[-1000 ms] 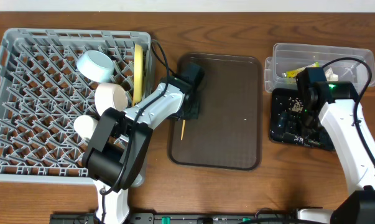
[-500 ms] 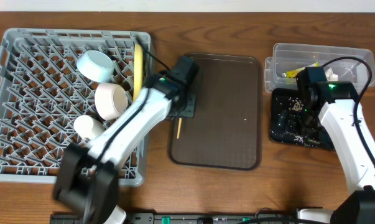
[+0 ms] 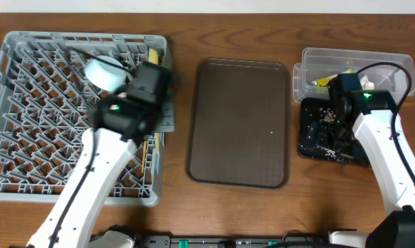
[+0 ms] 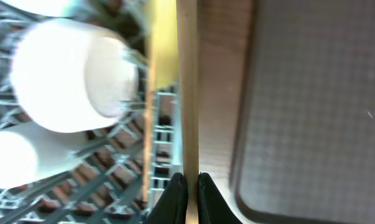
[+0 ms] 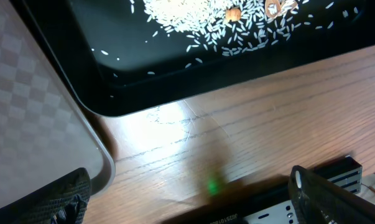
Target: Sort waste into correct bins and load items into the dishwasher
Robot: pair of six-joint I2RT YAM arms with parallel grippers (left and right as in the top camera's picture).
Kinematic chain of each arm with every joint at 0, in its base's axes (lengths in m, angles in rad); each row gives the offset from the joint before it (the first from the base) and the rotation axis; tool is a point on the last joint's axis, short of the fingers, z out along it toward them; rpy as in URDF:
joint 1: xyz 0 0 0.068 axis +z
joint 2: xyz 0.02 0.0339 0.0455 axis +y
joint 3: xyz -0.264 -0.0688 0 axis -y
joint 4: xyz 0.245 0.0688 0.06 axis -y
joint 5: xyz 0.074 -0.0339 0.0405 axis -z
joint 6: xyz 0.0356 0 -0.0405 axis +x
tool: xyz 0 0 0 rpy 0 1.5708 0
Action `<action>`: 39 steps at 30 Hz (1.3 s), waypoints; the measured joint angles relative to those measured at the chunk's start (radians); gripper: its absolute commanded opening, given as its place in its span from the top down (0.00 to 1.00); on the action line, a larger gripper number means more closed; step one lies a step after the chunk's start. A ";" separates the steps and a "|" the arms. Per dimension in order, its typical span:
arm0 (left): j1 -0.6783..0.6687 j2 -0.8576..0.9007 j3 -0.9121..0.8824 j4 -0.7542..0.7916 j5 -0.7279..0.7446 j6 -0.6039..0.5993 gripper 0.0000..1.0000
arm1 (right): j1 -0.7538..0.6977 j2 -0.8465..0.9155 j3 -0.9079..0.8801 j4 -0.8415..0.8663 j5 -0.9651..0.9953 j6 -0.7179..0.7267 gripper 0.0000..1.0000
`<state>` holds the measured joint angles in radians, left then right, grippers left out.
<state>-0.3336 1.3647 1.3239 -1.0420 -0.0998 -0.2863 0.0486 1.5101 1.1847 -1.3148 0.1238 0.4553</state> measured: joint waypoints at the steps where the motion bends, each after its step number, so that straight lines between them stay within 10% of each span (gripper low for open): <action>1: 0.023 -0.006 0.000 -0.002 -0.004 0.007 0.94 | 0.000 0.000 0.000 0.000 0.000 0.000 0.01; 31: 0.206 0.257 -0.055 0.003 0.161 0.247 0.93 | 0.000 0.000 0.000 0.011 0.000 0.000 0.01; 39: 0.206 0.319 -0.055 0.003 0.166 0.264 0.57 | 0.000 0.000 0.000 0.011 0.000 0.000 0.01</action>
<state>-0.1280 1.6833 1.2686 -1.0393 0.0658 -0.0219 0.0486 1.5101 1.1847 -1.3037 0.1238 0.4553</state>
